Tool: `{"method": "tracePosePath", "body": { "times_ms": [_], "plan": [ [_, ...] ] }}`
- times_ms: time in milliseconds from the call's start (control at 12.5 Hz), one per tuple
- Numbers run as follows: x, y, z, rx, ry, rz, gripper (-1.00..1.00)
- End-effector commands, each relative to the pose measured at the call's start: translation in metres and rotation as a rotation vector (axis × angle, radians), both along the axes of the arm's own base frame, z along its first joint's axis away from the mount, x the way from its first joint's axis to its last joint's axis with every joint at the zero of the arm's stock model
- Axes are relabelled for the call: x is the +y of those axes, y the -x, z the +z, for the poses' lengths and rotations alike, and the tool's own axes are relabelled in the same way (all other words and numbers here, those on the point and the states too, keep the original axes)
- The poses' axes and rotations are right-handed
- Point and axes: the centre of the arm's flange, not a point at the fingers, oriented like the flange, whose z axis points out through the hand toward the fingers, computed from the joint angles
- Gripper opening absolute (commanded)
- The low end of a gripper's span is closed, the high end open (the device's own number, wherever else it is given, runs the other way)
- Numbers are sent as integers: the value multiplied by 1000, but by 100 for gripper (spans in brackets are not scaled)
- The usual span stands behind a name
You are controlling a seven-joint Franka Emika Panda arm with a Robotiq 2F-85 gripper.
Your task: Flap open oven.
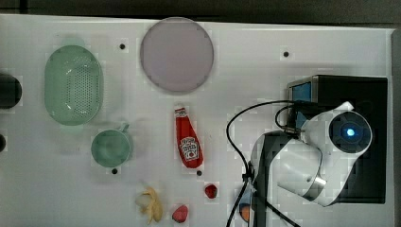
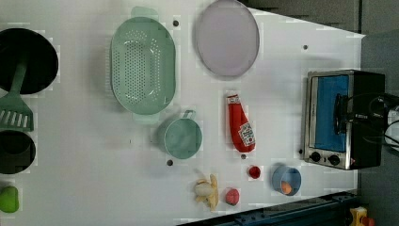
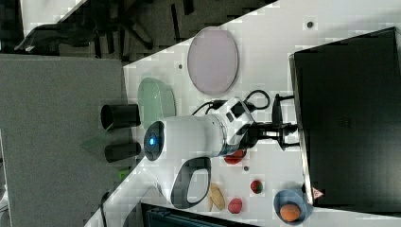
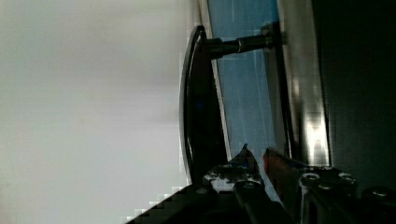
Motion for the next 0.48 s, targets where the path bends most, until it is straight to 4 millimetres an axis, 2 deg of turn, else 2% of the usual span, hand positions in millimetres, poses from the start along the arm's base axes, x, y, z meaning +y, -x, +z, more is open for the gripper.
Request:
{"method": "tracePosePath", "body": {
  "times_ms": [80,480],
  "plan": [
    [44,-17,-5,25,14,94,-65],
    [102,-25,-28,78,148,116,-65]
  ]
}}
